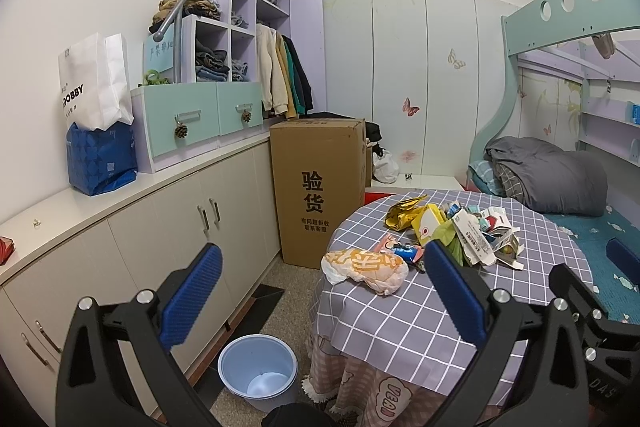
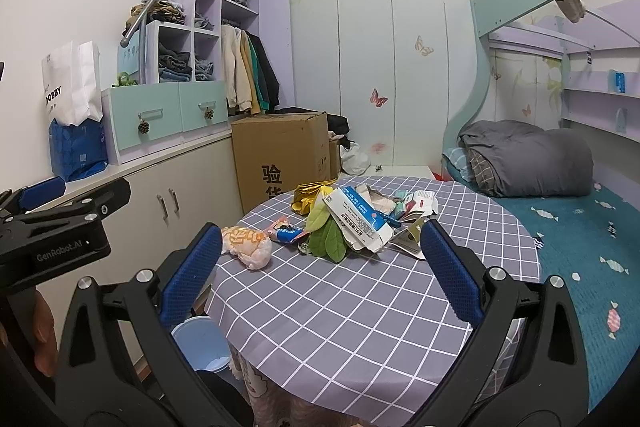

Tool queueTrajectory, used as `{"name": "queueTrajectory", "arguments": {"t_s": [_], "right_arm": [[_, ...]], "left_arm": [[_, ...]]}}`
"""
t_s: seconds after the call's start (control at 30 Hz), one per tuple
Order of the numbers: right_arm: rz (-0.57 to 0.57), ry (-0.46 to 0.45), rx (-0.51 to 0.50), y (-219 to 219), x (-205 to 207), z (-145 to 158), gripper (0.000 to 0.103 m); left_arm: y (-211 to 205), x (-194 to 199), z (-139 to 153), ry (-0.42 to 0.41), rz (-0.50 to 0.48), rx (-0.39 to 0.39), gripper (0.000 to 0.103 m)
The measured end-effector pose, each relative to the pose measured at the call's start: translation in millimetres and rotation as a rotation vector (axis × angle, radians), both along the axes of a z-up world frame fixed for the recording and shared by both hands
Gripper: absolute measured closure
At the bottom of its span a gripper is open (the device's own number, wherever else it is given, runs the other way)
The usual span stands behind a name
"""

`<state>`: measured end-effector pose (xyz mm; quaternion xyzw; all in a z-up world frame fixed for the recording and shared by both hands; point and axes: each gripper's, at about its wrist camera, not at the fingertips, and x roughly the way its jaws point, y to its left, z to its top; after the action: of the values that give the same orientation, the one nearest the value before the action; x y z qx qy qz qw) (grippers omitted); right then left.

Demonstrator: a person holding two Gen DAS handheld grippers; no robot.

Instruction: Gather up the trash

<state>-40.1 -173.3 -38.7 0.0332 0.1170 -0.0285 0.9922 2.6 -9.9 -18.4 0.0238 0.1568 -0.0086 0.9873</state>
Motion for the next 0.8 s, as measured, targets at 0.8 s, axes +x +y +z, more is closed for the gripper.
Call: {"name": "queueTrajectory", "arguments": {"t_s": [0.8], "right_arm": [[0.006, 0.004, 0.002, 4.4, 3.2, -1.5, 0.006]], "left_arm": [[1.9, 1.2, 0.7, 0.006, 0.002, -0.004, 0.004]]}}
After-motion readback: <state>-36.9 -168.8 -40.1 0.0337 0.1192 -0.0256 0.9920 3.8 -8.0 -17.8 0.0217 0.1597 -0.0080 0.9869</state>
